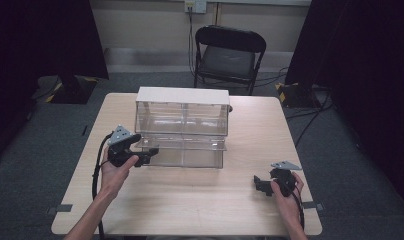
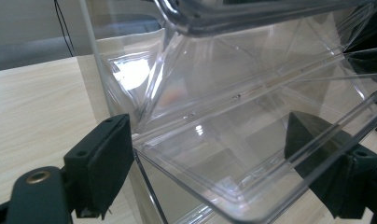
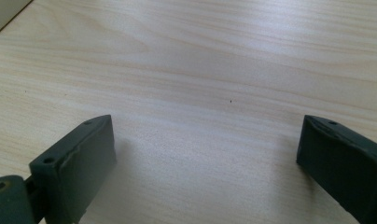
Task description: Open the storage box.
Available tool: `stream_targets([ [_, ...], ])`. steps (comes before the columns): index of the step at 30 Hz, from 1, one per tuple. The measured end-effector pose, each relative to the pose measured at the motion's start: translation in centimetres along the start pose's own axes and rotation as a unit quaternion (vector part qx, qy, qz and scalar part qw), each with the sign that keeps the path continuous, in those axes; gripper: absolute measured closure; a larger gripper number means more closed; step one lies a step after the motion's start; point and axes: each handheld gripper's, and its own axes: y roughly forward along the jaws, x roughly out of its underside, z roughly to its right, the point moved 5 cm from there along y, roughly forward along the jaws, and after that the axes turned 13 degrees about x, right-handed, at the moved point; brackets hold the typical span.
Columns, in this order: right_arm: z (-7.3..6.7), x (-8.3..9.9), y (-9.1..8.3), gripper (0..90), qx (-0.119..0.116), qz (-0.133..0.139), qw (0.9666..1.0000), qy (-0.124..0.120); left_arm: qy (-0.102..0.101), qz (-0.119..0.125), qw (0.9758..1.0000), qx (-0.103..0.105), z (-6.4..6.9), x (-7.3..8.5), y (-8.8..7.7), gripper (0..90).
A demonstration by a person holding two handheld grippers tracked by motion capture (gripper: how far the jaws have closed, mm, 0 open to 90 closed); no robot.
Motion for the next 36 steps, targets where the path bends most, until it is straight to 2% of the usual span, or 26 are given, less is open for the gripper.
stream_targets([
  [19,0.0,0.0,0.0,3.7,0.001,0.000,1.0000,0.000,0.003,-0.001,1.0000,-0.004,-0.1,-0.1,0.1,15.4],
  [23,0.0,0.0,0.0,3.7,0.001,0.000,1.0000,-0.001,-0.001,0.002,1.0000,-0.003,-0.1,-0.3,0.1,15.4],
  [31,0.0,0.0,0.0,3.7,0.001,0.000,1.0000,-0.001,0.006,0.000,1.0000,-0.003,-0.1,-0.7,-0.1,15.4],
  [36,0.0,0.0,0.0,3.7,0.000,0.000,1.0000,0.000,-0.004,0.011,0.9999,-0.002,0.0,-1.0,-0.1,15.3],
])
